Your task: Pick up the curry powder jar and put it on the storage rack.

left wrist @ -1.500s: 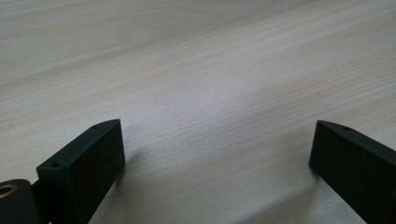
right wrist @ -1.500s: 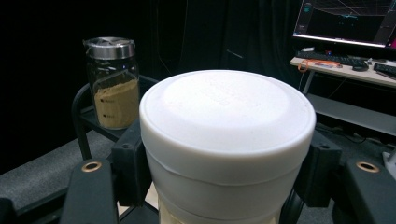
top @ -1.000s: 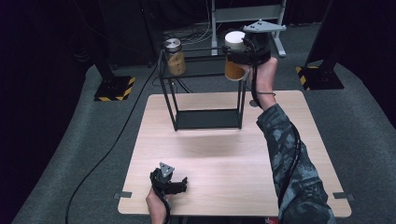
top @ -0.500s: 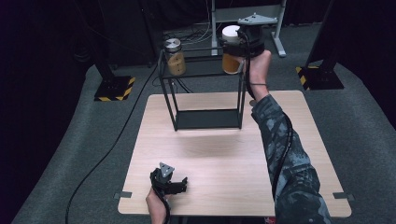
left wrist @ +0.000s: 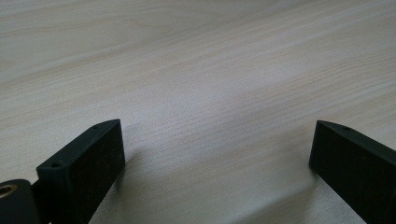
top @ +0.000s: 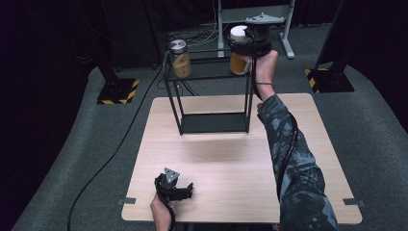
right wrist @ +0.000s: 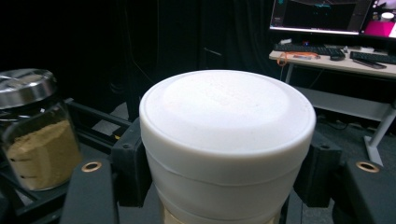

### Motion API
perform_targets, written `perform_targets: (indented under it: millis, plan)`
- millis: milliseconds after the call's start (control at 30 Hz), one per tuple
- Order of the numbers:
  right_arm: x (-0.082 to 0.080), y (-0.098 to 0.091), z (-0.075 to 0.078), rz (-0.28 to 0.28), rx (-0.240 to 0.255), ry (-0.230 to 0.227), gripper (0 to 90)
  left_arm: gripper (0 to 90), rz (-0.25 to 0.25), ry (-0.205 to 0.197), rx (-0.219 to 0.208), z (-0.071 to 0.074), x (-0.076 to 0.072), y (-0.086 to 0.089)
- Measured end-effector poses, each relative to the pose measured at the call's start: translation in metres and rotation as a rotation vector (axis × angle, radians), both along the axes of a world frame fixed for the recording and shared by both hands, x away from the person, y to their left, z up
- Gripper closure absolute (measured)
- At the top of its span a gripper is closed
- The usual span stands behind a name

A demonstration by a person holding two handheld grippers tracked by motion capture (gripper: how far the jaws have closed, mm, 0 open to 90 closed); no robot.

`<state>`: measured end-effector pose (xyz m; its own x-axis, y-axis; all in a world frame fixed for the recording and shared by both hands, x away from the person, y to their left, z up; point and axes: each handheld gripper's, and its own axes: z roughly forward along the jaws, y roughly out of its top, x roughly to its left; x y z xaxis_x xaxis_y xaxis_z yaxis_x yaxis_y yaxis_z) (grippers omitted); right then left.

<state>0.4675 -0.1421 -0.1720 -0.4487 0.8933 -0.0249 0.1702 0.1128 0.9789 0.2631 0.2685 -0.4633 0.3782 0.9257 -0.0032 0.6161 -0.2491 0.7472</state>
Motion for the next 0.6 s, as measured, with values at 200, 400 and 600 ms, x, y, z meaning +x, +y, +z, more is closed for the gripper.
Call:
perform_targets:
  millis: [200,400,600]
  plan:
    - [0.0001,-0.0071,-0.0053,0.000,0.028,0.003,32.8,2.9,0.002,-0.001,0.001,-0.0001,-0.0002,-0.0006]
    - [-0.0013,-0.0078,-0.0080,-0.003,0.024,-0.010,32.8,2.9,0.003,0.001,0.003,0.0001,0.0000,-0.0010]
    - [-0.0014,-0.0063,-0.0117,-0.008,0.033,-0.021,32.8,2.9,0.002,0.002,0.008,0.0003,0.0003,-0.0018]
